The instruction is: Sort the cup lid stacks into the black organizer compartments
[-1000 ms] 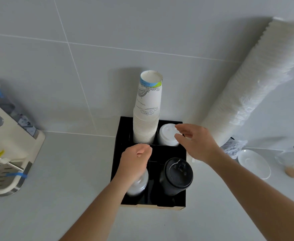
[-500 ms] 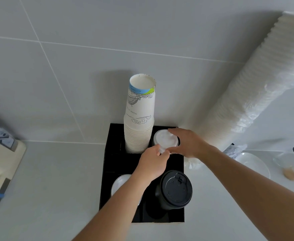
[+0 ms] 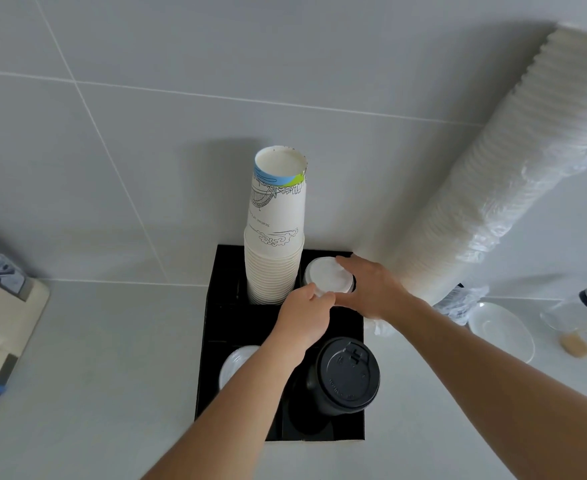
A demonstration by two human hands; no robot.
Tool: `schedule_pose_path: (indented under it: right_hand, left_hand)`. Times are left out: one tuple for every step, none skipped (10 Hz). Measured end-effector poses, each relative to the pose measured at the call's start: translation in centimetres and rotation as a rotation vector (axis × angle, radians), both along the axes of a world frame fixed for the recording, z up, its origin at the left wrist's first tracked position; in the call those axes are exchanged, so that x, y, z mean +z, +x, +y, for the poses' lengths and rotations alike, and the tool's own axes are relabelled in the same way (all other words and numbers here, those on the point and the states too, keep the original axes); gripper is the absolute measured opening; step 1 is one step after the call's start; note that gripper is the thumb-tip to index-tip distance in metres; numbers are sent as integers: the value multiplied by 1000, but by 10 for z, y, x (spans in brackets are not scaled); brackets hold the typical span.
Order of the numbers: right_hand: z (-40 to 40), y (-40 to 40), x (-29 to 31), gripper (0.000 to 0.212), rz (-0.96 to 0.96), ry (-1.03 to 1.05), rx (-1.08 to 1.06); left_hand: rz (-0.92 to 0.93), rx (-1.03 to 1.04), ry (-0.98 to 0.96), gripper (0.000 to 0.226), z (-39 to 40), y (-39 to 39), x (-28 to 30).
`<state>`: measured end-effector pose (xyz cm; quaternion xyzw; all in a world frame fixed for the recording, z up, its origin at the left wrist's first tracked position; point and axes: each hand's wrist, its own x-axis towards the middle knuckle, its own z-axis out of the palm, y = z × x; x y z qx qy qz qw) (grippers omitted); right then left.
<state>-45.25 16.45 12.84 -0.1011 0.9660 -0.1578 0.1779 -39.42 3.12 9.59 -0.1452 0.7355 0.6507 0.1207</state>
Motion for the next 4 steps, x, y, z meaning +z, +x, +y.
schedule_pose_path:
  right_hand:
    - [-2,-2,-2,91,-1,45,15]
    - [-2,0,-1,88,-21,30,1]
    - [0,5,0,81,-15,-51,-47]
    - [0,13,11,68,2,-136,-119]
  left_hand:
    - [-28,22,39,23,-2,-1,4]
    - [-43,12,90,23,-4,3,7]
    - [-45,17,150,41,-9,6,12]
    - [-20,21,238,12,-22,16,20]
